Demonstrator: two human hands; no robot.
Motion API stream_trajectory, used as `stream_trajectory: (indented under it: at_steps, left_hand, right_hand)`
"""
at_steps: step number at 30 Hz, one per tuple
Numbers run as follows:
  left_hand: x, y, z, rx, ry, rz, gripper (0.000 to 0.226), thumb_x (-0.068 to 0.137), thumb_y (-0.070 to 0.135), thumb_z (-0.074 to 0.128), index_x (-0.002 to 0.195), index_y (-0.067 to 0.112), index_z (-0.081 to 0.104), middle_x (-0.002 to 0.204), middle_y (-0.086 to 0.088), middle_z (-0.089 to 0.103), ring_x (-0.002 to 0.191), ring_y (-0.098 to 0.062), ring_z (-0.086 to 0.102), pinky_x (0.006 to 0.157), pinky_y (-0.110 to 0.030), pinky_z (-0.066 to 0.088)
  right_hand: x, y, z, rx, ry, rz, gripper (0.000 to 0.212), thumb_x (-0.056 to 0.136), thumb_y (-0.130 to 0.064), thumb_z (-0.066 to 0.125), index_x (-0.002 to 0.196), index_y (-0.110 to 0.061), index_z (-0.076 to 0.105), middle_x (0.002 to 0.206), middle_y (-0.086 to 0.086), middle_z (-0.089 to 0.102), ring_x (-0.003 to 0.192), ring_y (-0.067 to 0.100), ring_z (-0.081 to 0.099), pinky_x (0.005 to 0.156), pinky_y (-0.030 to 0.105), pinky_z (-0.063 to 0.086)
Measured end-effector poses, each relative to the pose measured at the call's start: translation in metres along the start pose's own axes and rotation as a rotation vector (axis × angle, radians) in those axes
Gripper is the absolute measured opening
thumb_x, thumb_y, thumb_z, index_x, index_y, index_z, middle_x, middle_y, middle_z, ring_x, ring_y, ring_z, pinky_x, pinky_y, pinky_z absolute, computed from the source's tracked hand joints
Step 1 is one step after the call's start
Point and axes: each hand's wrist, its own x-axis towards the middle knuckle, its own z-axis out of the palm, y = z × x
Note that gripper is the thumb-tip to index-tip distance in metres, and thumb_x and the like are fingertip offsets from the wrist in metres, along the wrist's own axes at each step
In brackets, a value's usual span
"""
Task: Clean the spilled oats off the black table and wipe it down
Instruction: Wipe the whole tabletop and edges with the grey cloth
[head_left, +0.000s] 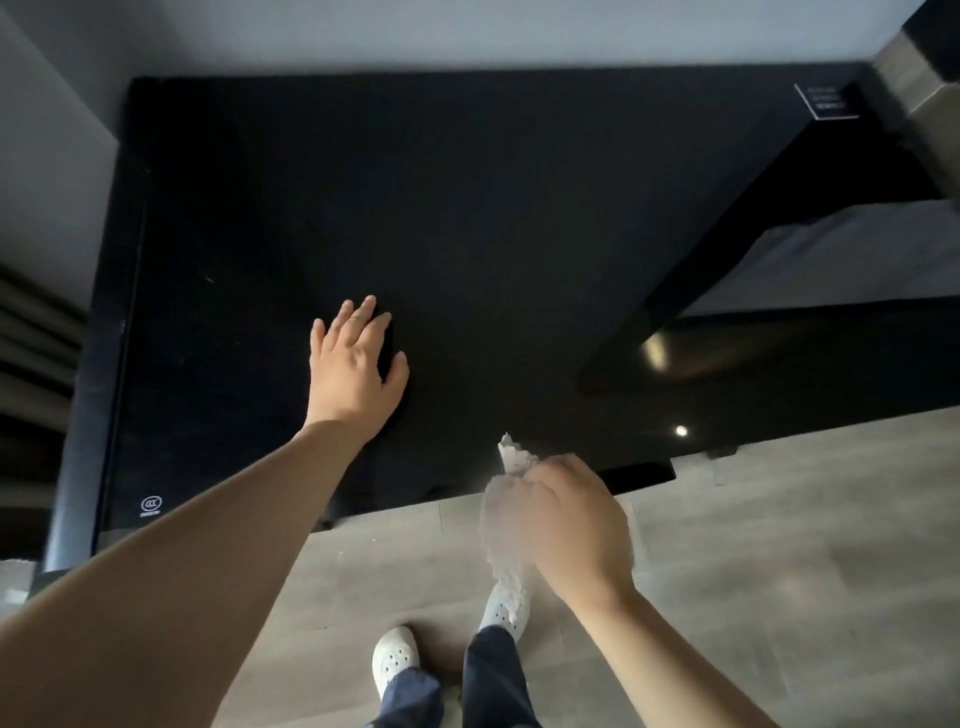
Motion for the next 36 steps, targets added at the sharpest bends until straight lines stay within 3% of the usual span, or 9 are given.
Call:
stream_trajectory:
  at_steps: [3, 8, 11, 19, 24, 27, 30, 32, 36]
  left_hand:
    - [-0.016, -0.011, -0.023, -0.077, 0.004, 0.043, 0.044, 0.09, 0.019, 0.058, 0.133, 0.008, 0.052, 0.147, -0.008, 0.042, 0.14, -0.026, 0.03, 0.118, -0.046, 0.016]
    - [-0.048, -0.029, -0.051, -0.11, -0.017, 0.001, 0.043, 0.088, 0.015, 0.062, 0.13, 0.009, 0.056, 0.143, -0.005, 0.046, 0.131, -0.026, 0.039, 0.109, -0.043, 0.035]
    - [-0.036, -0.042, -0.058, -0.075, -0.007, -0.017, 0.042, 0.089, 0.017, 0.061, 0.129, 0.008, 0.056, 0.142, -0.005, 0.047, 0.129, -0.027, 0.041, 0.106, -0.041, 0.038]
    - [0.054, -0.06, -0.056, -0.004, 0.021, -0.042, 0.044, 0.091, 0.027, 0.059, 0.132, 0.011, 0.055, 0.144, -0.006, 0.046, 0.136, -0.028, 0.035, 0.112, -0.047, 0.03]
    - [0.124, -0.071, -0.051, 0.061, 0.019, -0.081, 0.054, 0.092, 0.033, 0.056, 0.14, 0.01, 0.045, 0.148, -0.008, 0.039, 0.14, -0.028, 0.028, 0.115, -0.049, 0.023]
    - [0.161, -0.082, -0.046, 0.122, 0.003, -0.109, 0.059, 0.092, 0.036, 0.053, 0.144, 0.011, 0.039, 0.152, -0.01, 0.031, 0.143, -0.029, 0.021, 0.117, -0.049, 0.016]
    - [0.178, -0.095, -0.036, 0.191, -0.026, -0.137, 0.062, 0.093, 0.049, 0.039, 0.148, 0.018, 0.032, 0.156, -0.005, 0.024, 0.146, -0.024, 0.012, 0.119, -0.047, 0.007]
    - [0.178, -0.102, -0.032, 0.177, 0.001, -0.134, 0.065, 0.09, 0.054, 0.03, 0.146, 0.021, 0.035, 0.155, -0.002, 0.027, 0.146, -0.021, 0.013, 0.119, -0.047, 0.007]
    - [0.176, -0.105, -0.032, 0.118, 0.037, -0.116, 0.062, 0.089, 0.05, 0.036, 0.143, 0.02, 0.042, 0.152, -0.001, 0.033, 0.145, -0.02, 0.018, 0.118, -0.048, 0.011]
  right_hand:
    - [0.007, -0.019, -0.004, 0.07, 0.055, -0.024, 0.01, 0.084, -0.031, 0.06, 0.075, -0.026, 0.061, 0.077, -0.015, 0.052, 0.066, 0.005, 0.051, 0.051, 0.018, 0.04]
    - [0.055, -0.056, -0.012, 0.119, 0.164, -0.031, 0.013, 0.087, -0.028, 0.064, 0.076, -0.022, 0.061, 0.076, -0.009, 0.054, 0.066, 0.01, 0.053, 0.053, 0.028, 0.045]
    - [0.089, -0.07, -0.016, 0.124, 0.173, -0.017, 0.013, 0.089, -0.032, 0.061, 0.079, -0.023, 0.061, 0.08, -0.008, 0.055, 0.072, 0.011, 0.053, 0.058, 0.029, 0.047]
    - [0.2, -0.081, -0.006, 0.109, 0.146, -0.059, 0.016, 0.091, -0.032, 0.059, 0.079, -0.021, 0.06, 0.083, -0.007, 0.056, 0.076, 0.011, 0.054, 0.062, 0.029, 0.047]
    - [0.291, -0.09, 0.008, 0.077, 0.16, -0.104, 0.014, 0.092, -0.031, 0.058, 0.084, -0.021, 0.062, 0.087, -0.006, 0.057, 0.08, 0.013, 0.055, 0.059, 0.019, 0.038]
    - [0.345, -0.096, 0.019, 0.057, 0.139, -0.152, 0.014, 0.092, -0.033, 0.056, 0.089, -0.021, 0.064, 0.092, -0.005, 0.058, 0.085, 0.014, 0.056, 0.062, 0.026, 0.044]
    - [0.393, -0.105, 0.032, 0.055, 0.144, -0.181, 0.016, 0.092, -0.032, 0.056, 0.092, -0.019, 0.064, 0.093, -0.002, 0.058, 0.086, 0.016, 0.056, 0.065, 0.029, 0.045]
    - [0.423, -0.111, 0.043, 0.059, 0.14, -0.196, 0.016, 0.092, -0.032, 0.056, 0.091, -0.018, 0.065, 0.093, -0.001, 0.058, 0.086, 0.017, 0.057, 0.066, 0.029, 0.045]
    - [0.478, -0.127, 0.066, 0.03, 0.118, -0.238, 0.019, 0.092, -0.033, 0.054, 0.091, -0.018, 0.066, 0.096, -0.002, 0.061, 0.089, 0.017, 0.058, 0.07, 0.032, 0.048]
